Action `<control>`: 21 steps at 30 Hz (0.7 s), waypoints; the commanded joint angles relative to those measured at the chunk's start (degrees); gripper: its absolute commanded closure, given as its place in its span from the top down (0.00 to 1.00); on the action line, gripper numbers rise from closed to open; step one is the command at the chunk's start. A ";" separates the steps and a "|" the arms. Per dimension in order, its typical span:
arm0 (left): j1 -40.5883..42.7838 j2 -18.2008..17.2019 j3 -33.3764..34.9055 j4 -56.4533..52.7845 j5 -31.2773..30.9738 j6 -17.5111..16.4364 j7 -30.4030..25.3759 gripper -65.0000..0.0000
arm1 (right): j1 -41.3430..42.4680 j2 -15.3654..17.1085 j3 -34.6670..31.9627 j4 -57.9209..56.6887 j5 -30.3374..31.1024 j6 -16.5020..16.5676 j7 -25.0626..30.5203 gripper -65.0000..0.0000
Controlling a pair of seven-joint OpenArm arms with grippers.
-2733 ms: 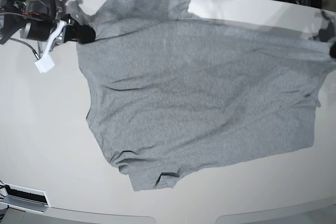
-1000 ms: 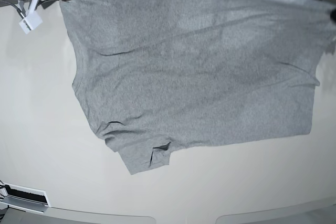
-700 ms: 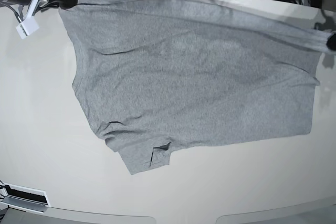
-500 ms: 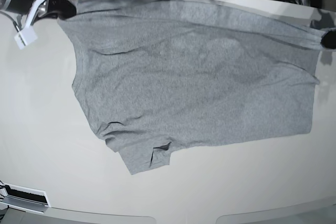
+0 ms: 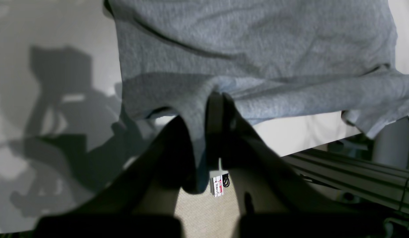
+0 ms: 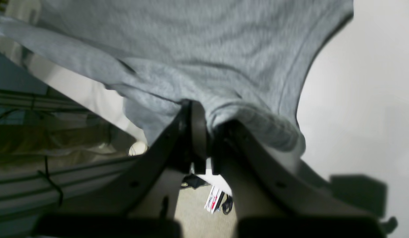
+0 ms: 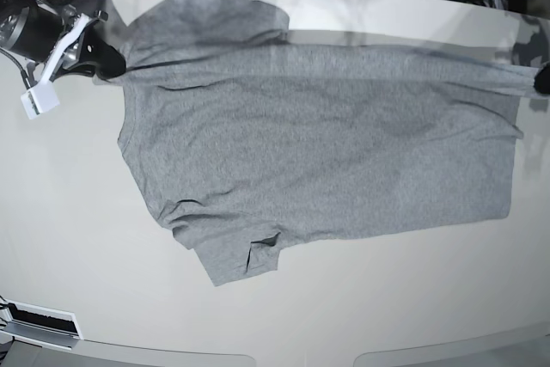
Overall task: Layout the t-shirt on the table in an organized manner, then fold the t-shirt properly
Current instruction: 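Lower the shirt shoulders onto the table with both grippers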
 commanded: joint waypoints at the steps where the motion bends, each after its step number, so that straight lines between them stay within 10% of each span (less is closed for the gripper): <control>1: -0.74 -1.68 -0.63 0.44 -0.46 -0.45 -1.42 0.00 | 0.22 0.42 0.31 0.63 0.68 0.32 1.44 0.00; 16: -9.44 2.95 -0.63 0.44 5.25 -0.45 -1.49 0.00 | 2.49 -0.72 -1.55 0.63 -6.29 0.32 6.05 0.00; 21: -12.28 2.03 -0.63 0.44 6.80 -0.45 -1.68 0.49 | 6.25 -0.70 -1.44 0.66 -12.90 -7.45 7.08 0.39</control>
